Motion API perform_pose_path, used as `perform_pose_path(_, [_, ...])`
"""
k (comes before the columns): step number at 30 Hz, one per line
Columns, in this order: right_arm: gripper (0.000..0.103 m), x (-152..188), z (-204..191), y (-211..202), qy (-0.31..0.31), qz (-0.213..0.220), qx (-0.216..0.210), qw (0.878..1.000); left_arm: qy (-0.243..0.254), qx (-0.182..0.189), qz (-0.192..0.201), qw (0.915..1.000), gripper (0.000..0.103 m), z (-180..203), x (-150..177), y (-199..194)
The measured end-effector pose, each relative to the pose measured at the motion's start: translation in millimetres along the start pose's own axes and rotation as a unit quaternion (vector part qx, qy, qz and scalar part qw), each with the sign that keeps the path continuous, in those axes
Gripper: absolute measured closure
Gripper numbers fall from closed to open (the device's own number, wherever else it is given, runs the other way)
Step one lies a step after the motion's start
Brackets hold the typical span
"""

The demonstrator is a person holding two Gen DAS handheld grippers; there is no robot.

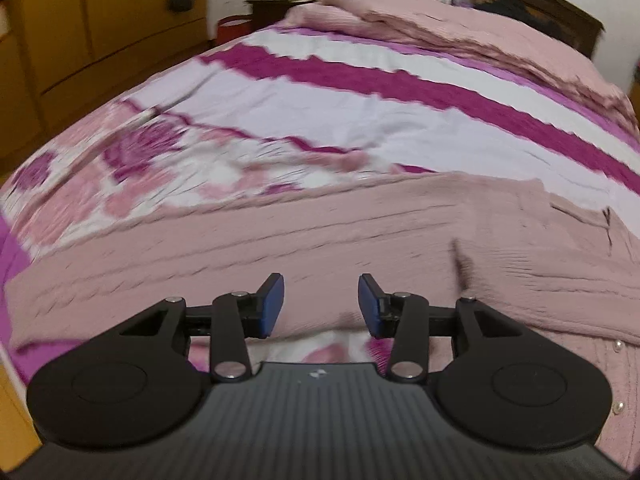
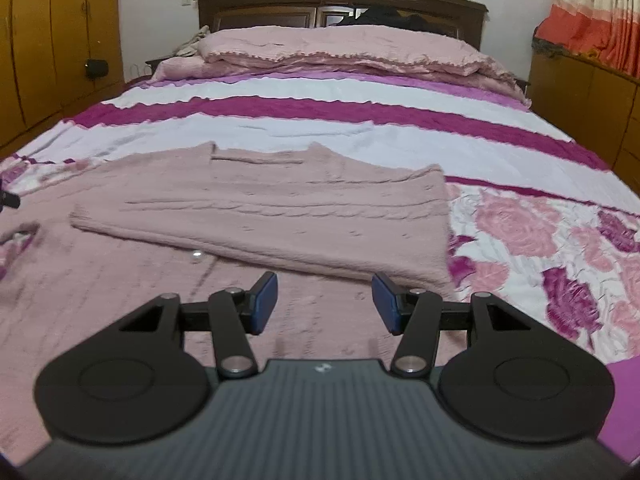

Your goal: Fold small clothes

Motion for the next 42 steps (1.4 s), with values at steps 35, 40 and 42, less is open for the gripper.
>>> perform_pose_path(35, [0.049, 20, -41, -8, 0.001, -0.026, 0.015, 1.000, -0.353, 0.036, 0.122, 0.9269, 0.020, -153, 31, 44])
perform_pose_path(40, [0.048, 21, -36, -12, 0.006, -0.021, 0.021, 1.000, -0.318, 0.031, 0.140, 0.9372, 0.064, -159, 14, 37])
perform_pose_path(42, [0.049, 20, -34, -12, 0.011, -0.019, 0.022, 1.000, -0.300, 0.037, 0.157, 0.9401, 0.077, -158, 7, 27])
Point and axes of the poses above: each gripper's, at about its wrist camera, not at the fingertips, and y roughly the way its jaws point, z to its right, x to its underside, the point moved 6 cm from there along y, roughly the way its jaws point, and after that the axes turned 6 degrees about -z, right-handed, at the moved point
